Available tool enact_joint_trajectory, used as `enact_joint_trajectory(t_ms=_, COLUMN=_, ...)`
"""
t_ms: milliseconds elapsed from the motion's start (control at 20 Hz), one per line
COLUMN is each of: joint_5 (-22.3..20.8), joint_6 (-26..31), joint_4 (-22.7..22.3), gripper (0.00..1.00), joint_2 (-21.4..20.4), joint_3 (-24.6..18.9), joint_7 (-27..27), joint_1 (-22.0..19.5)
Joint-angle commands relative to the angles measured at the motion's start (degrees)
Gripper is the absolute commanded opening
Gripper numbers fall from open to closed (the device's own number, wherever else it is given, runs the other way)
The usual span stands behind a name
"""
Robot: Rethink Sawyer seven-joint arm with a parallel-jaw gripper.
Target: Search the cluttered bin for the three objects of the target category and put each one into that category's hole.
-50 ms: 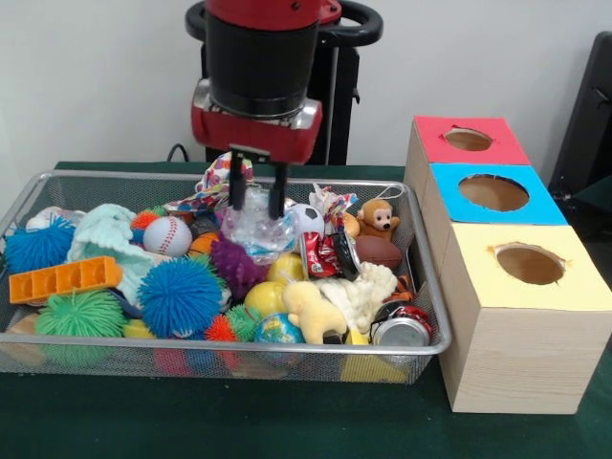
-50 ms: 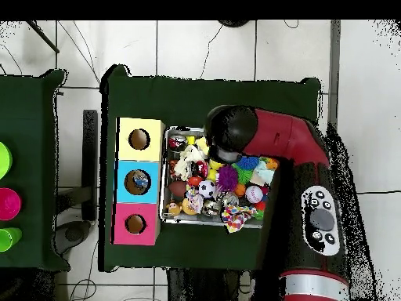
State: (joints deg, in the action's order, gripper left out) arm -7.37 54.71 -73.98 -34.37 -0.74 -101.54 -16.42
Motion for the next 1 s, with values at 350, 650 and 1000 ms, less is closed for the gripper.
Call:
enact_joint_trajectory(t_ms=350, joint_5=6.24, joint_6=8.02, joint_4=-1.91, gripper=0.00, joint_2=-0.25, joint_3=3.42, joint_7=-18.67, joint_1=6.53)
enact_joint_trajectory(t_ms=650, joint_5=8.49, joint_6=7.91, joint_4=-2.31, gripper=0.00, joint_2=-0.20, joint_3=5.53, joint_7=-20.81, joint_1=9.45)
enact_joint_trajectory(t_ms=1000, joint_5=10.44, joint_6=8.07, joint_4=-2.91, gripper=0.00, joint_2=-0.27, joint_3=7.61, joint_7=-23.24, joint_1=12.74)
